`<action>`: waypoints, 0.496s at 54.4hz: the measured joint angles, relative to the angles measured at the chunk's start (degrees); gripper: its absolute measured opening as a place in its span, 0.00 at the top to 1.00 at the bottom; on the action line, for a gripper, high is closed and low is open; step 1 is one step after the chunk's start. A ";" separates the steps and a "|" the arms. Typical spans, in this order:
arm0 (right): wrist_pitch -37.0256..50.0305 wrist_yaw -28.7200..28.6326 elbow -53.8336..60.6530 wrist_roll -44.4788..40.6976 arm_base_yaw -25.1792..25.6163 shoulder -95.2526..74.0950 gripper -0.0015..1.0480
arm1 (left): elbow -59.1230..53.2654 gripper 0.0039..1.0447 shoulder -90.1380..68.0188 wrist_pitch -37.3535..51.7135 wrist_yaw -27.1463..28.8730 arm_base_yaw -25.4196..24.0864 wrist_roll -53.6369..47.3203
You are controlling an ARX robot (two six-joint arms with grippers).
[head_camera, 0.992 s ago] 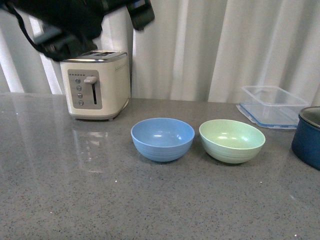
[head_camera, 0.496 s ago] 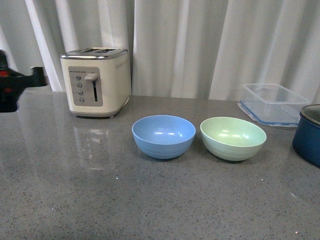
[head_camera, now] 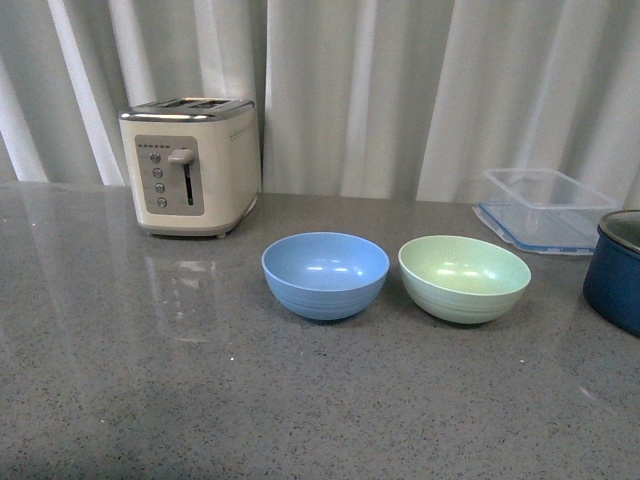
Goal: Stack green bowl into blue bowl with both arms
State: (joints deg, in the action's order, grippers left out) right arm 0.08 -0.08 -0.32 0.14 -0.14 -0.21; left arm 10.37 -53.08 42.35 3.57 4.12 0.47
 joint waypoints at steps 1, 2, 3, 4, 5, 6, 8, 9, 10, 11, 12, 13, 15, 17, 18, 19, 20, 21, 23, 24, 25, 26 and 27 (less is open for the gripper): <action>0.02 0.00 0.00 0.00 0.00 0.00 0.10 | -0.46 0.97 0.66 -0.24 -1.38 -0.92 0.00; 0.00 0.00 0.00 0.00 0.00 0.00 0.10 | -1.11 0.97 1.64 -0.63 -2.86 -2.05 -0.02; 0.02 0.00 0.00 0.00 0.00 0.00 0.10 | -1.55 0.97 2.34 -0.90 -3.08 -2.60 -0.02; 0.02 0.00 0.00 0.00 0.00 0.00 0.10 | -1.95 0.97 3.02 -1.18 -3.26 -3.04 -0.02; 0.02 0.00 0.00 0.00 0.00 0.00 0.10 | -2.12 0.97 3.32 -1.31 -3.28 -3.19 -0.02; 0.02 0.00 0.00 0.00 0.00 0.00 0.10 | -2.47 0.97 4.00 -1.62 -3.23 -3.48 -0.02; 0.02 0.00 0.00 0.00 0.00 0.00 0.10 | -3.15 0.97 5.33 -2.29 -3.19 -3.85 -0.02; 0.00 0.02 0.00 0.00 0.00 0.00 0.10 | -3.63 0.97 6.32 -2.80 -3.19 -4.04 -0.02; 0.00 0.00 0.00 0.00 0.00 0.00 0.10 | -3.91 0.97 6.97 -3.17 -3.19 -4.04 -0.02; 0.02 0.00 0.00 0.00 0.00 0.00 0.10 | -4.24 0.97 7.65 -3.54 -3.30 -4.04 -0.02; 0.02 0.00 0.00 -0.02 0.00 0.00 0.10 | -4.68 0.97 8.68 -4.13 -3.39 -4.04 -0.02; 0.02 0.00 0.00 0.00 0.00 0.00 0.10 | -4.96 0.97 9.31 -4.52 -3.39 -4.02 -0.02; 0.02 0.00 0.00 0.00 0.00 0.00 0.10 | -5.62 0.97 10.97 -5.57 -3.48 -4.02 -0.02; 0.02 0.00 0.00 0.00 0.00 0.00 0.10 | -6.14 0.97 12.63 -6.67 -3.48 -4.02 -0.02; 0.02 0.00 0.00 -0.02 0.00 0.00 0.10 | -6.43 0.97 13.64 -7.34 -3.45 -4.02 -0.02; 0.02 0.00 0.00 0.00 0.00 0.00 0.10 | -6.58 0.97 14.32 -7.80 -3.43 -4.02 -0.02; 0.02 0.00 0.00 0.00 0.00 0.00 0.10 | -6.78 0.97 14.97 -8.28 -3.45 -4.02 -0.02; 0.00 0.00 0.00 0.00 0.00 0.00 0.10 | -7.04 0.97 15.96 -9.01 -3.45 -4.02 -0.02; 0.02 0.00 0.00 0.00 0.00 0.00 0.10 | -7.50 0.97 17.55 -10.19 -3.45 -4.02 -0.02; 0.02 0.00 0.00 0.00 0.00 0.00 0.10 | -7.91 0.97 17.68 -9.97 -3.48 -4.02 -0.02; 0.02 0.00 0.00 0.00 0.00 0.00 0.10 | -8.44 0.97 17.66 -9.07 -3.43 -4.02 -0.02; 0.00 0.00 0.00 0.00 0.00 0.00 0.10 | -9.01 0.97 17.97 -8.50 -3.41 -4.04 -0.02; 0.02 0.00 0.00 0.00 0.00 0.00 0.10 | -9.14 0.97 18.10 -8.52 -3.41 -4.04 -0.02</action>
State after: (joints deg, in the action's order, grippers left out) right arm 0.10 -0.08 -0.32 0.14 -0.14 -0.21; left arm 1.23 -34.98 33.82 0.16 0.08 0.45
